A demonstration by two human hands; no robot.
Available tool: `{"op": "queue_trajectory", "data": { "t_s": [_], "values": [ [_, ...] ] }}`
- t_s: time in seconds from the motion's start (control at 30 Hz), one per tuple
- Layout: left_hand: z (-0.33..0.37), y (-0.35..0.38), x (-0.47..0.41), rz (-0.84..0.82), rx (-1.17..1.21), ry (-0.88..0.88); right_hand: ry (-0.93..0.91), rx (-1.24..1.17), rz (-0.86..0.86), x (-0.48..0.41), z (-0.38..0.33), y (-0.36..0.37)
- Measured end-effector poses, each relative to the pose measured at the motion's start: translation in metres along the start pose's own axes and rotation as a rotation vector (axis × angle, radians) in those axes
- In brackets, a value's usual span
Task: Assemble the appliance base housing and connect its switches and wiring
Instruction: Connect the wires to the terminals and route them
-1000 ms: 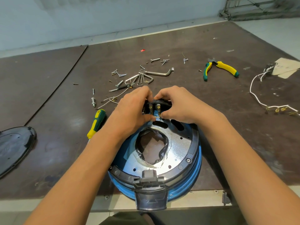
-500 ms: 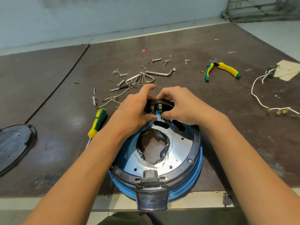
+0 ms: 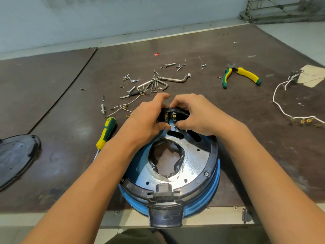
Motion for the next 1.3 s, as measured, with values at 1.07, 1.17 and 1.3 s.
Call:
{"op": "queue_trajectory", "data": {
  "t_s": [1.07,1.17,1.3],
  "values": [
    [0.0010,-0.0034,0.0010,-0.028,-0.006,-0.048,-0.059,0.083,-0.042,-0.0024,0.0006,0.0008],
    [-0.0004,-0.0018,-0.0005,-0.035,-0.024,-0.062,-0.067,0.082,-0.028,-0.0034,0.0013,0.0009],
    [-0.0002,-0.0019,-0.0002,-0.026,-0.009,-0.080,-0.076,0.094,-0.027,-0.0051,0.0023,0.0024]
  ]
}}
Point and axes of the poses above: each hand's wrist, its own x-axis away from the middle knuckle, its own y-axis out of the palm, z = x × y, the point moved 2 cm from there along -x, towards the middle knuckle, and after that the axes turned 9 degrees about x, right-handed, at the moved point
